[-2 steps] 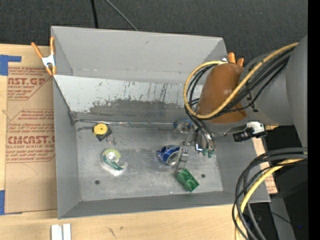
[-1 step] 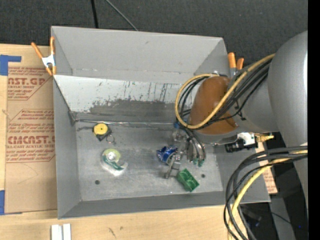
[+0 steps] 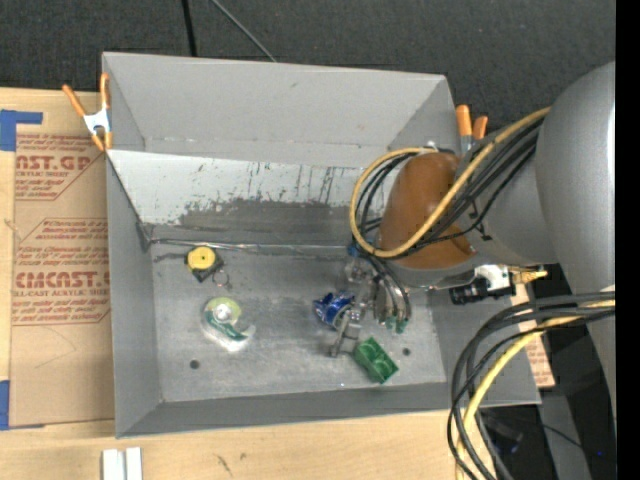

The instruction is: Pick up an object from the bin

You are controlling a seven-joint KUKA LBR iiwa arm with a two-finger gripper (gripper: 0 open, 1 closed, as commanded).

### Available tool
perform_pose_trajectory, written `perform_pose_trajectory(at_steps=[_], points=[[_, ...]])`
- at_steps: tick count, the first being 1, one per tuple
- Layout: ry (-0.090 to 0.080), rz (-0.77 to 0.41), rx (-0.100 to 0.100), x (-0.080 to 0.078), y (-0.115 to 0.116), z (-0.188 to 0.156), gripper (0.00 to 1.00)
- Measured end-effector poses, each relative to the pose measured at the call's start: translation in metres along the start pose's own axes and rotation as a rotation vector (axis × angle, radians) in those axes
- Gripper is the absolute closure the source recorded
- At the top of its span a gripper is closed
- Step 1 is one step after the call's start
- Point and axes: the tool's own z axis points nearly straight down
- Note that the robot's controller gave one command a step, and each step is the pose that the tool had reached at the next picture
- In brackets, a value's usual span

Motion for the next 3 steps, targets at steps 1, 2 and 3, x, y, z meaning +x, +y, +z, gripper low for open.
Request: perform_pose_trajectory(at_steps=[1,2,3], points=[[0.0,0.0,0.0,0.0,0.0,0.0,1.0],[-0.005,-0.001,-0.001,0.0,0.001,-0.025,1.0],[-0.003,-0.001,0.0,0.0,0.002,-0.025,1.0]])
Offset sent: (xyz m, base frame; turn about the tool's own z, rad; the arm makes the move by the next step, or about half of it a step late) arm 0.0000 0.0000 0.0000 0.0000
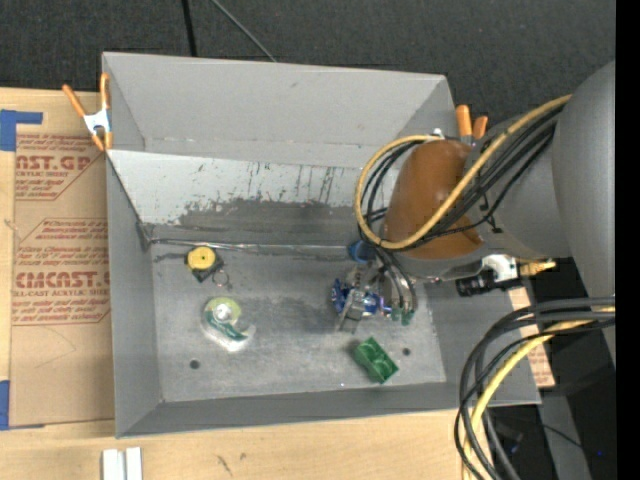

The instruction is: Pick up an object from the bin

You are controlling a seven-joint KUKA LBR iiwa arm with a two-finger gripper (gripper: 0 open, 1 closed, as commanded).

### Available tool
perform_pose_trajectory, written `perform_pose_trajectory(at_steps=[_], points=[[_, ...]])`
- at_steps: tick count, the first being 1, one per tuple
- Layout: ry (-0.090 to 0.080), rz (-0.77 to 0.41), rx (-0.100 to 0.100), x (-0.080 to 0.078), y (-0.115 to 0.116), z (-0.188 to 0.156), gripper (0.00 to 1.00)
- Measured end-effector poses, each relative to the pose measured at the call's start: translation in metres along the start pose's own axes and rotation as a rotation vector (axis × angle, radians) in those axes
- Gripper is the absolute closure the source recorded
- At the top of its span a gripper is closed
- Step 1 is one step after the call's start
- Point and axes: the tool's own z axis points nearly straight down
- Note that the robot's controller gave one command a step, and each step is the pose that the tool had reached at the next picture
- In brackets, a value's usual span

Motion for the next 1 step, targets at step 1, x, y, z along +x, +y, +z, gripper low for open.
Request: perform_pose_trajectory(at_steps=[1], points=[[-0.008,-0.001,-0.002,-0.0018,0.0012,-0.0842,1.0]])
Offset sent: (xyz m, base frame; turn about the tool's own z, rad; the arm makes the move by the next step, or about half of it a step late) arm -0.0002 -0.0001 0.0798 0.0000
